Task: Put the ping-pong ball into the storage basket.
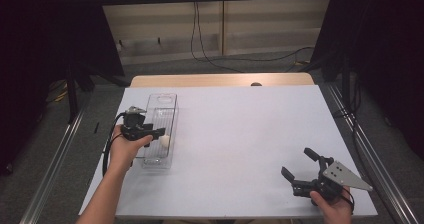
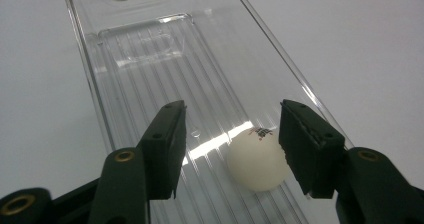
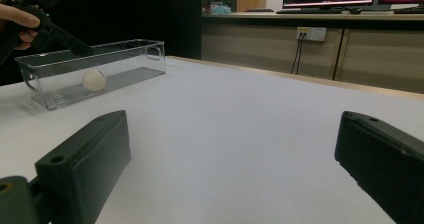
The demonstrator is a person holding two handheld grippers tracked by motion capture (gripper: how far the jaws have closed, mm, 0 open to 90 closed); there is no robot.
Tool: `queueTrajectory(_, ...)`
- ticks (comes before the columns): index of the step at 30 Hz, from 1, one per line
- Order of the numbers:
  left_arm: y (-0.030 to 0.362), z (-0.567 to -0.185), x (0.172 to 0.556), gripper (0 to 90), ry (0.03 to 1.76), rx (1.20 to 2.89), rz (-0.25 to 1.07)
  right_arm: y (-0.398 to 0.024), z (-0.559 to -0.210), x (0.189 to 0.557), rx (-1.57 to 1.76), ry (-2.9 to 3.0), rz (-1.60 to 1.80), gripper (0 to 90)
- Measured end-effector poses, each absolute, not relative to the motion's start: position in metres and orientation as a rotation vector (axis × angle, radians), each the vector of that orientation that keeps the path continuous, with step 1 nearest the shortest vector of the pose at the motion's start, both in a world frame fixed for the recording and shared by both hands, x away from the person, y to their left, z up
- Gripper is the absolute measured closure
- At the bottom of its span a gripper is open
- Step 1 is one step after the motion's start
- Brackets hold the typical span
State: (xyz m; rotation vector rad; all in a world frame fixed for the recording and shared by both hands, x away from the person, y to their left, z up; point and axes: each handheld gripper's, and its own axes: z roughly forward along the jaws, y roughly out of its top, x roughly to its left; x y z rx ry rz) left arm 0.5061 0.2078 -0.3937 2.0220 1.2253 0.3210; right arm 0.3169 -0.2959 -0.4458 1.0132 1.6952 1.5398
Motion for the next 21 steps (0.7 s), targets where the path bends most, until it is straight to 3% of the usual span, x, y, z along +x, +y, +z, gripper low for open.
queueTrajectory(21,0.215,-0.386,0.495,27.1,1.197,1.952,0.342,-0.295,-0.446,0.318,1.023,1.69,1.537,0.9)
